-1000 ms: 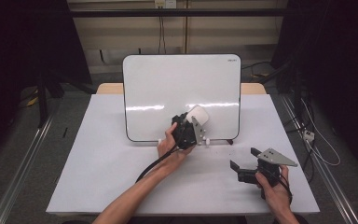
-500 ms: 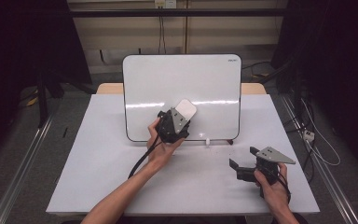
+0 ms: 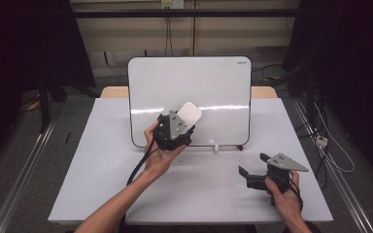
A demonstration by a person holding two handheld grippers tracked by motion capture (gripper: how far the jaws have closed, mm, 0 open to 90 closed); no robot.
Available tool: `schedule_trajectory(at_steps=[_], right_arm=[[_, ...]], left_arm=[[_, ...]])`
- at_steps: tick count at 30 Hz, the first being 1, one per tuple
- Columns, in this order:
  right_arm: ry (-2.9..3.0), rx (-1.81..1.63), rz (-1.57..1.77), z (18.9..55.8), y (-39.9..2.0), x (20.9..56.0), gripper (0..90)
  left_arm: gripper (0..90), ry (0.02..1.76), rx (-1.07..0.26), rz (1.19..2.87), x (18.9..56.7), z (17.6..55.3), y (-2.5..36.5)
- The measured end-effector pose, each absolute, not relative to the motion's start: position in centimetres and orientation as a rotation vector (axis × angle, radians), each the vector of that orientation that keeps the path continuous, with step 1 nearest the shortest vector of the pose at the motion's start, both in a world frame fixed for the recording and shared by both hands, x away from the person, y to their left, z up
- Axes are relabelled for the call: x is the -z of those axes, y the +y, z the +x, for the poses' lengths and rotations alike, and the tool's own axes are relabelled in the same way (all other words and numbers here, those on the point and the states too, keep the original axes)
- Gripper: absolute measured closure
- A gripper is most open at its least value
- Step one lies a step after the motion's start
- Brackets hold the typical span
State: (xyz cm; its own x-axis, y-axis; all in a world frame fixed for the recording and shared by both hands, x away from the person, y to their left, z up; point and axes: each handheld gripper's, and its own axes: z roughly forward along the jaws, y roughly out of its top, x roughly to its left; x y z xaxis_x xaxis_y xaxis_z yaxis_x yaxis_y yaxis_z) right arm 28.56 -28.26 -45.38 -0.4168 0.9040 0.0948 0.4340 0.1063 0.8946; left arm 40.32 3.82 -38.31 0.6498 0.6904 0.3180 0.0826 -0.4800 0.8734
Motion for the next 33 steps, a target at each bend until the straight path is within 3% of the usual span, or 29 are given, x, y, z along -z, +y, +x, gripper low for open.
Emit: schedule_trajectory(at_steps=[11, 33], right_arm=[[1.899, -1.259, 1.315, 28.7, -28.1, 45.3, 4.9], [1.907, -1.277, 1.303, 28.6, -28.3, 45.4, 4.9]], left_arm=[[31.0, 0.698, -0.801, 1.952, 38.3, 40.4, 8.2], [31.0, 0.834, -0.876, 1.928, 37.8, 39.8, 14.2]])
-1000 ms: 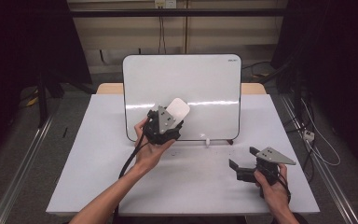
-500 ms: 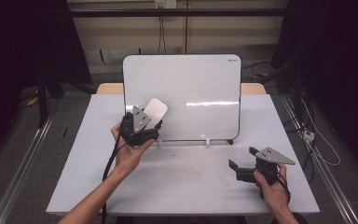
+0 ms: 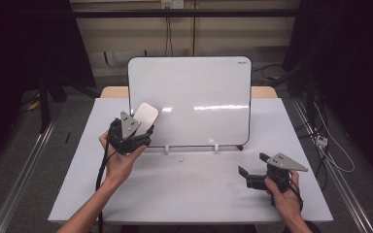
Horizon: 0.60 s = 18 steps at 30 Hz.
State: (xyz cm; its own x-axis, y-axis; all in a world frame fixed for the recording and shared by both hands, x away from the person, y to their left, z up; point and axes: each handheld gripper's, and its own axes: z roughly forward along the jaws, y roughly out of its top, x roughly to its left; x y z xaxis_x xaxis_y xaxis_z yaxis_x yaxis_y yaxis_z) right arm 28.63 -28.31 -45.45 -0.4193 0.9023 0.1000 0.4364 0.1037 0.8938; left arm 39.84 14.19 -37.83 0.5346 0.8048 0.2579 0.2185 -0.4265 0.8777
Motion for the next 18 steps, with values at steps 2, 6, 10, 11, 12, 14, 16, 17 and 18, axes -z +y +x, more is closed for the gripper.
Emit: schedule_trajectory(at_steps=[2, 6, 10, 11, 12, 14, 16, 17, 18], right_arm=[[1.907, -1.278, 1.302, 28.6, -28.3, 45.4, 4.9], [1.910, -1.279, 1.294, 28.6, -28.2, 45.4, 4.8], [1.906, -1.275, 1.300, 28.7, -28.2, 45.4, 4.9], [1.904, -1.276, 1.299, 28.7, -28.1, 45.4, 4.9], [1.905, -1.275, 1.297, 28.7, -28.1, 45.4, 4.9], [1.912, -1.268, 1.291, 28.7, -28.0, 45.3, 4.9], [1.913, -1.264, 1.292, 28.7, -27.9, 45.3, 4.9], [1.913, -1.266, 1.296, 28.7, -27.8, 45.3, 4.9], [1.915, -1.262, 1.294, 28.8, -27.8, 45.4, 4.9]], left_arm=[[31.0, 0.845, -0.882, 1.939, 38.2, 39.8, 14.4], [31.0, 0.845, -0.920, 1.984, 39.4, 40.0, 14.7], [31.0, 0.850, -0.932, 2.004, 40.1, 40.4, 14.5], [31.0, 0.838, -0.943, 2.015, 40.2, 40.4, 14.3], [31.0, 0.826, -0.959, 2.022, 40.3, 40.4, 14.1], [31.0, 0.799, -0.977, 2.033, 40.6, 40.5, 13.5], [31.0, 0.769, -0.998, 2.036, 41.0, 40.5, 12.9], [31.0, 0.754, -1.011, 2.050, 41.2, 40.6, 12.6], [31.0, 0.738, -1.021, 2.063, 41.4, 40.6, 12.4]])
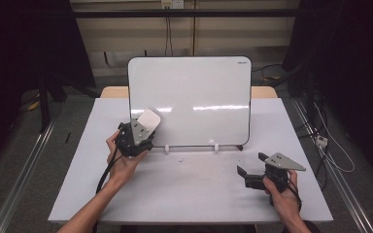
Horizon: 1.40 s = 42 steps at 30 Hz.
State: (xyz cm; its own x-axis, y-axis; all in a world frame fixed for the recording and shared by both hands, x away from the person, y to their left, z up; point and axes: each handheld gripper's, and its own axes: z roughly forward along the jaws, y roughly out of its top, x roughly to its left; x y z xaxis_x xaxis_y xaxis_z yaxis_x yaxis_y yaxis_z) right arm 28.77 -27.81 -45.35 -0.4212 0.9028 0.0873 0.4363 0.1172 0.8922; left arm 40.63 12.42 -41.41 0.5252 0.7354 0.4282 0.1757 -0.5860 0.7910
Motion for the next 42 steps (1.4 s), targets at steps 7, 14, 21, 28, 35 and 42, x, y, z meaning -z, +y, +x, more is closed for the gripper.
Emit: schedule_trajectory(at_steps=[7, 14, 21, 28, 35, 42], right_arm=[[1.914, -1.256, 1.296, 28.9, -27.9, 45.4, 5.0], [1.911, -1.257, 1.304, 29.0, -27.9, 45.4, 5.1], [1.908, -1.256, 1.312, 29.1, -27.8, 45.5, 5.2], [1.914, -1.255, 1.301, 29.0, -27.8, 45.4, 5.1], [1.910, -1.245, 1.319, 29.1, -27.9, 45.5, 5.7], [1.905, -1.247, 1.318, 28.8, -28.1, 45.5, 5.2]], left_arm=[[30.9, 0.692, -1.066, 2.115, 42.7, 41.1, 11.0], [30.7, 0.701, -1.079, 2.123, 43.0, 41.5, 10.9], [28.9, 0.708, -1.038, 2.111, 42.7, 41.6, 11.3], [12.9, 0.748, -0.938, 2.068, 41.8, 41.4, 12.1], [9.2, 0.813, -0.801, 2.036, 41.1, 41.2, 13.1], [7.8, 0.893, -0.584, 1.989, 40.4, 40.9, 14.3]])
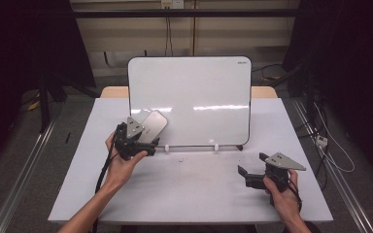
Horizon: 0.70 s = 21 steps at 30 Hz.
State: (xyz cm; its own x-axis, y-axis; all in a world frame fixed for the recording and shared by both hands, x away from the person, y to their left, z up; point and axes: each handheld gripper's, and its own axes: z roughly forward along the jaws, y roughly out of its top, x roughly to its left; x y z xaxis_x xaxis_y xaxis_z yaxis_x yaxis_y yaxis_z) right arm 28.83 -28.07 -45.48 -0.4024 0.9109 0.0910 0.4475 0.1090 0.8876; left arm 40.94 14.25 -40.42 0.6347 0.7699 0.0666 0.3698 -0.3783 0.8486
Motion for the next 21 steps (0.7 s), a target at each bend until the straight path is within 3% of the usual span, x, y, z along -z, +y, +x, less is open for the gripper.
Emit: schedule_trajectory(at_steps=[2, 8, 17, 21], right_arm=[[1.905, -1.248, 1.321, 28.9, -28.1, 45.5, 5.2], [1.908, -1.248, 1.313, 28.8, -28.0, 45.5, 5.2], [1.912, -1.248, 1.310, 28.7, -27.9, 45.5, 5.2], [1.915, -1.246, 1.308, 28.7, -27.9, 45.5, 5.2]], left_arm=[[6.9, 0.910, -0.571, 1.954, 40.0, 40.9, 14.6], [6.3, 0.884, -0.698, 1.943, 38.9, 39.8, 15.4], [4.6, 0.832, -0.604, 1.899, 39.0, 37.3, 17.0], [4.4, 0.876, -0.629, 1.903, 39.4, 36.3, 17.6]])
